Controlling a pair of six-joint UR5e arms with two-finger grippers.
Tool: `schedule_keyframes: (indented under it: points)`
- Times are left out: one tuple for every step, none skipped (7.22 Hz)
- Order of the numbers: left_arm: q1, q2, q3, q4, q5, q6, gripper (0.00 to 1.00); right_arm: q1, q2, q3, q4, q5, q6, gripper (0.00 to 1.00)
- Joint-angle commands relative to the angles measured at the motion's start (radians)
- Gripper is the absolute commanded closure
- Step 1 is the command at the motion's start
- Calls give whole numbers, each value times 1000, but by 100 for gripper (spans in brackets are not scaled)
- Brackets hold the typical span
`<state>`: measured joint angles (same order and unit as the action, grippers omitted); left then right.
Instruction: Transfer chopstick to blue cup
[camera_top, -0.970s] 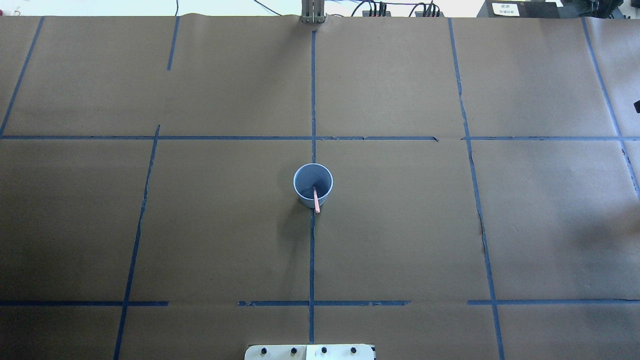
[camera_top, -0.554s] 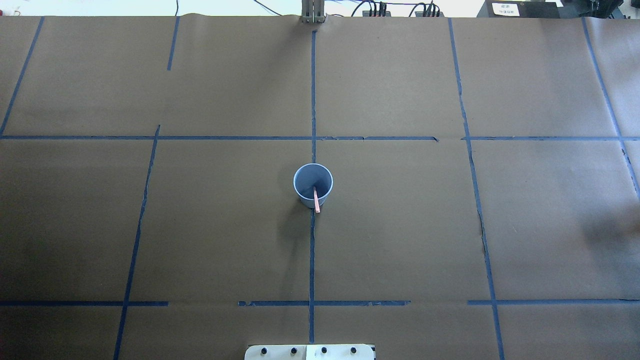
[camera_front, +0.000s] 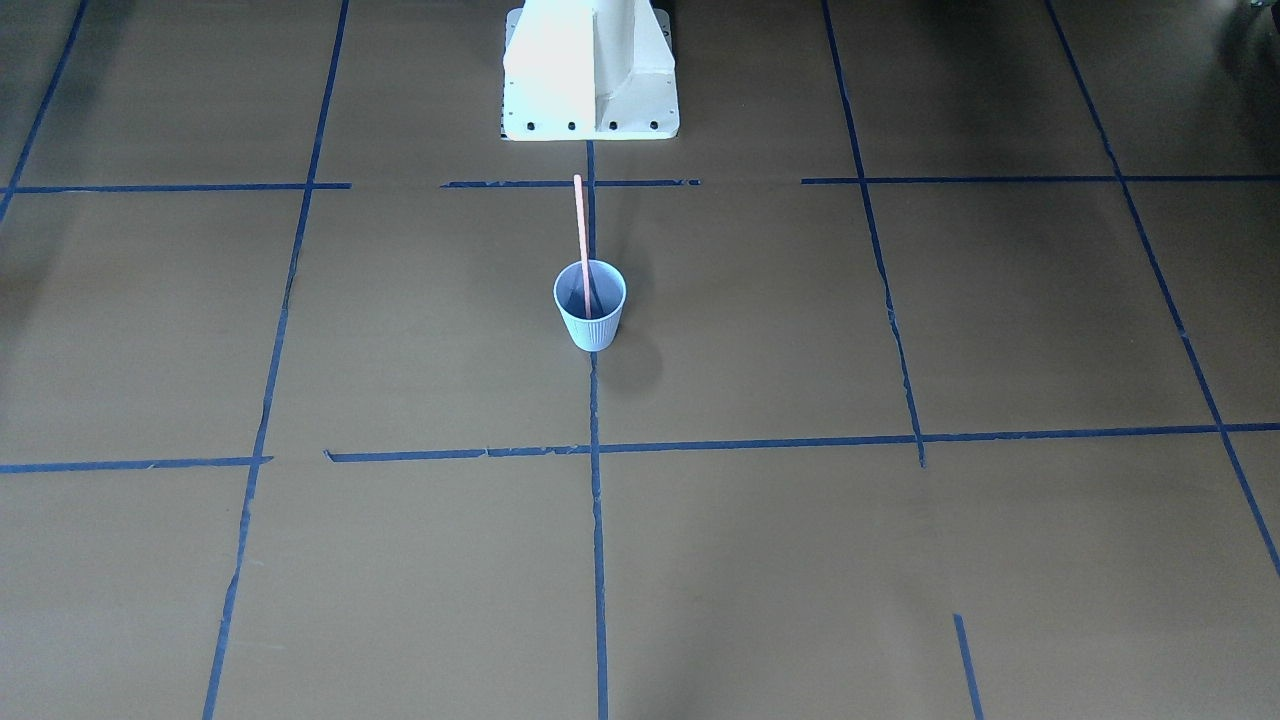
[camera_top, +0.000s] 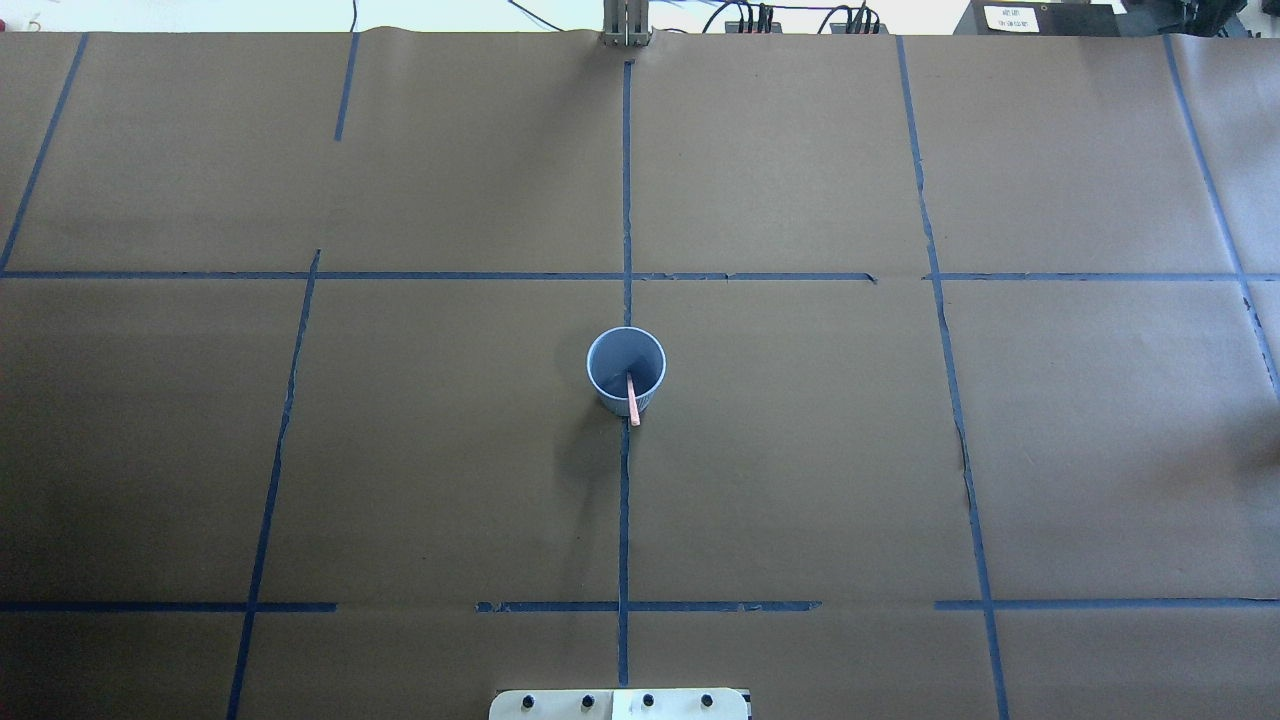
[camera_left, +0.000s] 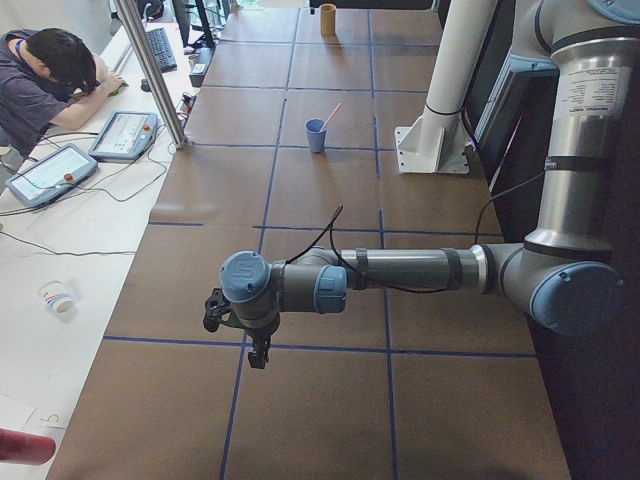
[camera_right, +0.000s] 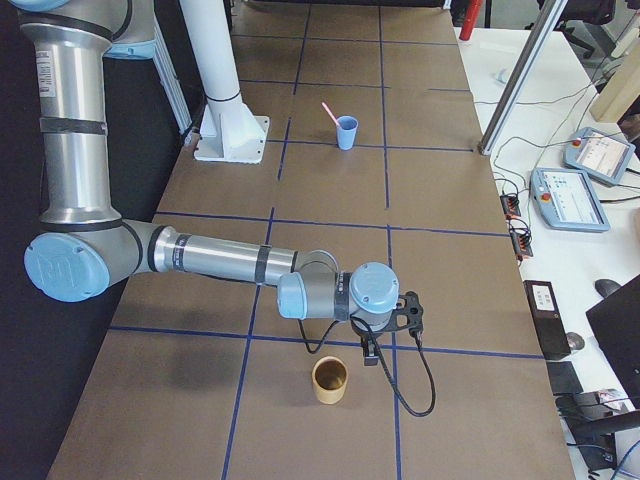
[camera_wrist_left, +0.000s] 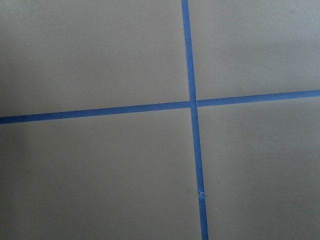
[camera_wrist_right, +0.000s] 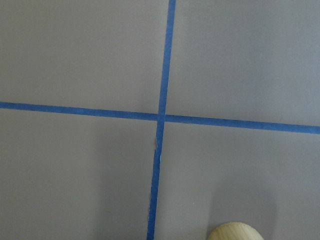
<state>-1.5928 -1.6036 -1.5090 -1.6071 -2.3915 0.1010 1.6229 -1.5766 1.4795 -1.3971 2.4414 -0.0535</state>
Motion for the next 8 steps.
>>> schedule_keyframes:
  points:
    - [-1,1,0,-1,0,0,0,26,0,69,-125,-1,-2,0]
    - [1,-1,0,-1,0,0,0,26,-3,120,-201,-14,-2,0]
    - [1,-1,0,-1,0,0,0,26,-11,123,-215,-25,-2,0]
    - [1,-1,0,-1,0,0,0,26,-13,124,-215,-59,-3,0]
    - [1,-1,0,-1,0,0,0,26,-14,124,-215,-61,-3,0]
    - [1,-3,0,-1,0,0,0,25,-25,124,-209,-47,-2,0]
    - [1,-3,0,-1,0,0,0,25,-26,124,-209,-45,-2,0]
    - [1,-3,0,-1,0,0,0,25,-25,120,-209,-45,-2,0]
